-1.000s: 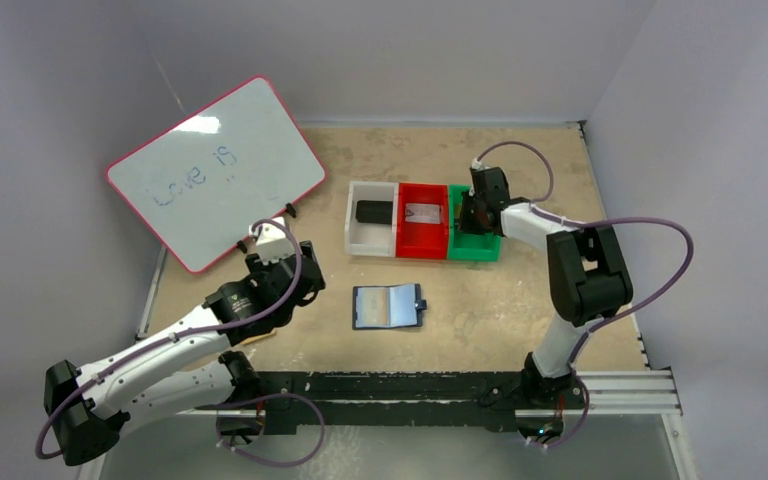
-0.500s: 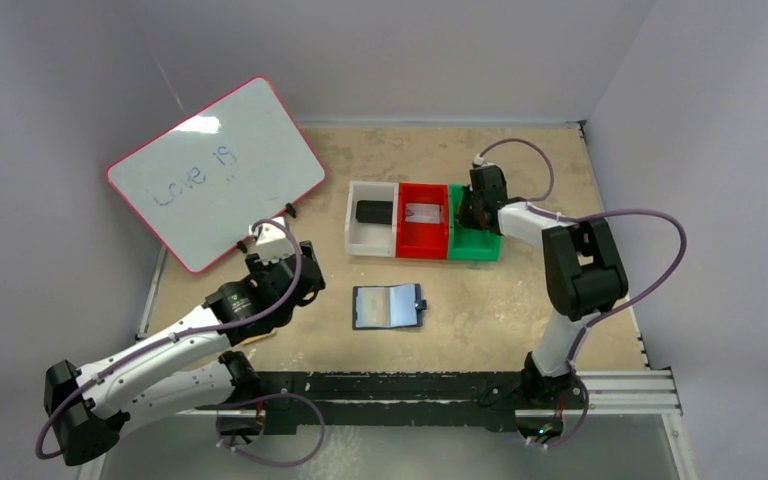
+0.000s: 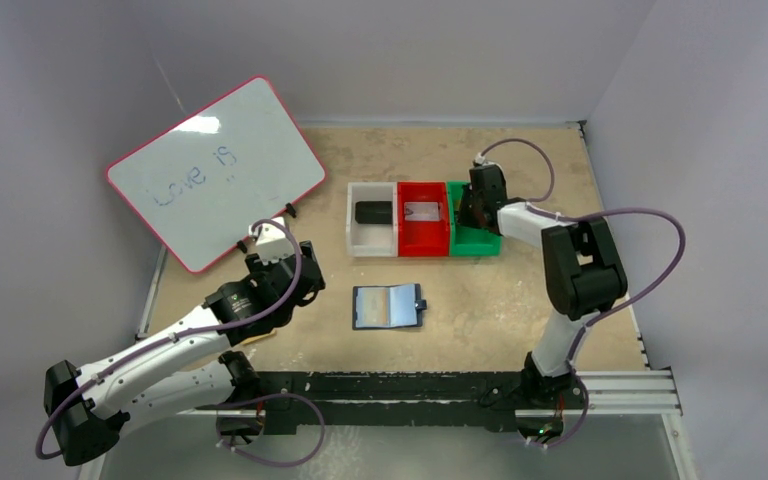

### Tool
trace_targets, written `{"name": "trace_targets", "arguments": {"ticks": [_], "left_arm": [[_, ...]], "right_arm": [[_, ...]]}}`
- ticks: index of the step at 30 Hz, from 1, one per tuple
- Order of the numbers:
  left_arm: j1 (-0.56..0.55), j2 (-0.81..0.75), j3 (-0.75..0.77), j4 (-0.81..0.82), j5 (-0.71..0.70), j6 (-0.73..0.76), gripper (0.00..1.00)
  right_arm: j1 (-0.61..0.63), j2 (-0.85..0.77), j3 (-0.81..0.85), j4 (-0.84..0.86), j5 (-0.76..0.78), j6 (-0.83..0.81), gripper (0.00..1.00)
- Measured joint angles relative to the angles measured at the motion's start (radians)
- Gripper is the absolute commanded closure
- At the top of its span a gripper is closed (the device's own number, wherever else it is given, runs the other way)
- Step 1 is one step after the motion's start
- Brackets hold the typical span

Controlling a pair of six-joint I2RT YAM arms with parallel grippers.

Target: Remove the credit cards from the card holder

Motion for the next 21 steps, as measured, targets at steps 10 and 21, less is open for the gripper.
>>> {"name": "trace_targets", "arguments": {"ticks": [10, 21], "left_arm": [[0.000, 0.001, 0.000, 0.001, 0.001, 0.000, 0.27], [0.000, 0.036, 0.000, 0.007, 0.018, -0.012, 0.26]], "right_arm": [[0.005, -0.351, -0.053, -0.043, 0.005, -0.008, 0.54], [0.009, -0.684, -0.278, -0.073, -0.043, 0.023, 0.01]]}}
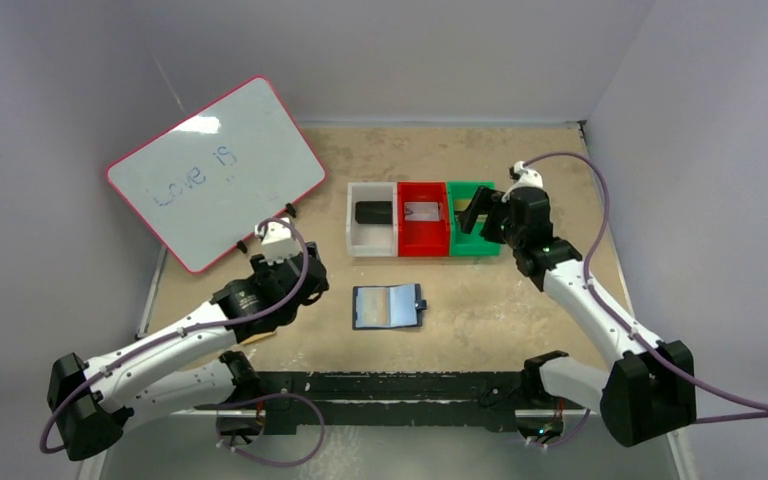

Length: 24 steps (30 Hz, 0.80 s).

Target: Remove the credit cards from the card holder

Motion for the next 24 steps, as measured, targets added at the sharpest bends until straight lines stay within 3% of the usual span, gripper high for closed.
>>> {"name": "trace_targets", "arguments": {"ticks": [4, 8, 12, 16, 18, 24], "left_arm": [[0.000, 0.021, -0.007, 0.002, 0.021, -0.025, 0.27], [0.000, 0.013, -0.037, 0.010, 0.042, -0.049, 0.26], [0.000, 0.004, -0.045, 0.011, 0.050, -0.070, 0.27], [0.000, 0.002, -0.044, 0.006, 0.049, -0.083, 0.27], [0.000, -0.003, -0.044, -0.001, 0.043, -0.095, 0.27], [0.000, -0.040, -0.039, -0.039, 0.001, -0.126, 0.27]], "right_arm": [[-0.006, -0.026, -0.033, -0.073, 0.035, 0.050, 0.00], [-0.011, -0.072, -0.073, -0.058, -0.049, 0.082, 0.00], [0.051, -0.130, -0.141, 0.002, -0.098, 0.144, 0.08], [0.270, -0.122, -0.145, -0.019, 0.012, 0.228, 0.12], [0.399, -0.096, -0.126, -0.051, 0.090, 0.271, 0.19], [0.661, 0.087, 0.018, -0.144, 0.286, 0.375, 0.24]]}}
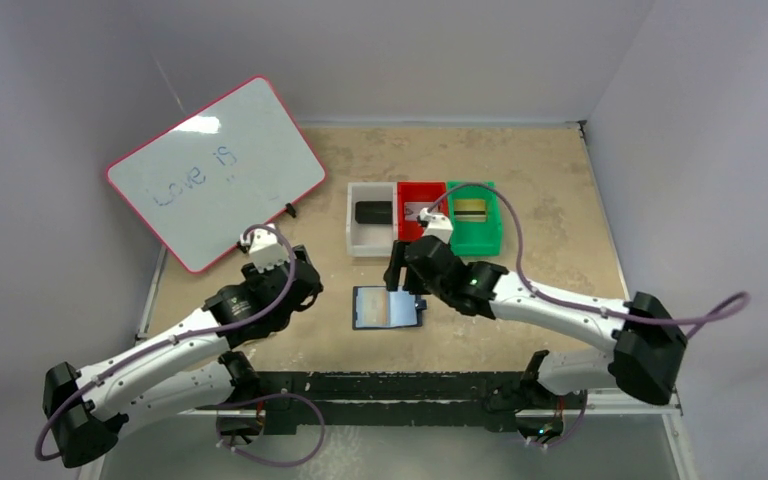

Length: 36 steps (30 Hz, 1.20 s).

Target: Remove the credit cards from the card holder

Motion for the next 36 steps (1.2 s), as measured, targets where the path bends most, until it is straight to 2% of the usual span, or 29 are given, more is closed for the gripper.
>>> {"name": "trace_targets", "arguments": {"ticks": [4, 9, 26, 36], "left_arm": [[0.000, -0.039, 0.017, -0.036, -0.030, -0.020, 0.28], [0.000, -0.099, 0.021, -0.069, -0.058, -0.028, 0.28], [0.000, -0.080, 0.021, -0.086, -0.082, -0.034, 0.28], [0.000, -0.071, 0.021, -0.085, -0.082, -0.034, 0.29]], "right_arm": [[0.091, 0.150, 0.089, -0.045, 0.084, 0.053, 0.27], [0.140, 0.274, 0.121, -0.061, 0.109, 0.093, 0.27], [0.179, 0.500, 0.262, -0.087, 0.105, 0.114, 0.25], [0.179, 0.545, 0.263, -0.106, 0.105, 0.126, 0.39]]}}
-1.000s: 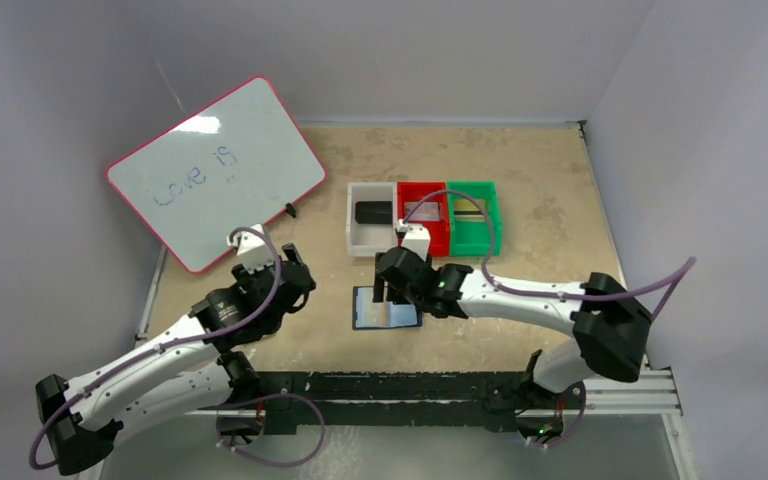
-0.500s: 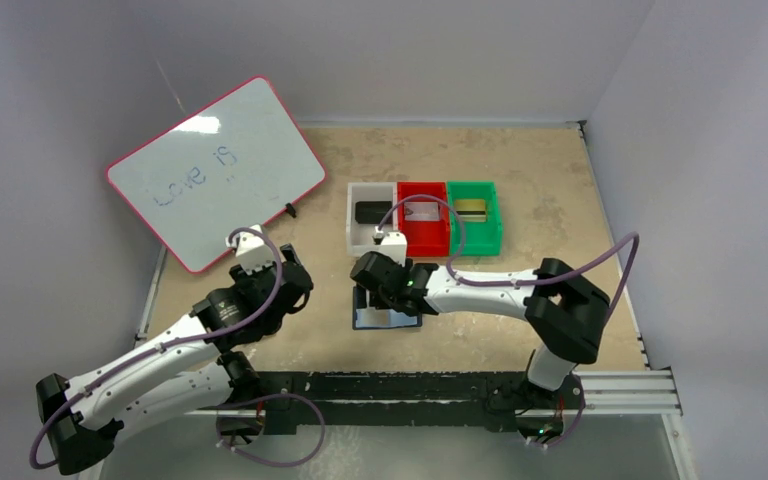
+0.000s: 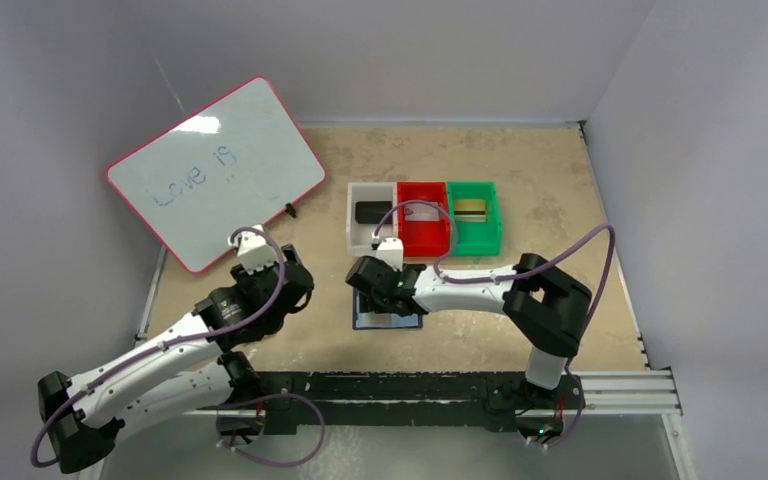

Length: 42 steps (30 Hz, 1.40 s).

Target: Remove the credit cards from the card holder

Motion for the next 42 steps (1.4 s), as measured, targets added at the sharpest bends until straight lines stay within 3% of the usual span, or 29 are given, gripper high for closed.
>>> {"name": "trace_targets", "arguments": {"ticks": [4, 14, 21, 28, 32, 38, 42], "left_arm": [[0.000, 0.012, 0.000, 0.000, 0.001, 0.000, 0.29], [0.000, 0.037, 0.000, 0.017, 0.009, 0.002, 0.29], [0.000, 0.050, 0.000, 0.023, 0.023, 0.003, 0.30], [0.000, 0.035, 0.000, 0.022, 0.018, 0.000, 0.30], [0.000, 0.003, 0.000, 0.014, -0.004, -0.013, 0.31], [0.000, -0.033, 0.000, -0.010, -0.036, -0.034, 0.31], [0.000, -0.046, 0.000, -0.019, -0.053, -0.043, 0.31]], "right_arm": [[0.000, 0.006, 0.010, -0.006, 0.000, 0.007, 0.55], [0.000, 0.006, 0.012, -0.008, -0.007, 0.026, 0.68], [0.000, 0.007, 0.012, -0.005, -0.010, 0.030, 0.46], [0.000, 0.027, 0.048, -0.046, 0.016, 0.010, 0.39], [0.000, 0.036, 0.055, -0.039, 0.017, -0.002, 0.28], [0.000, 0.047, 0.069, -0.035, 0.015, -0.017, 0.25], [0.000, 0.069, 0.091, -0.035, 0.018, -0.024, 0.28]]}}
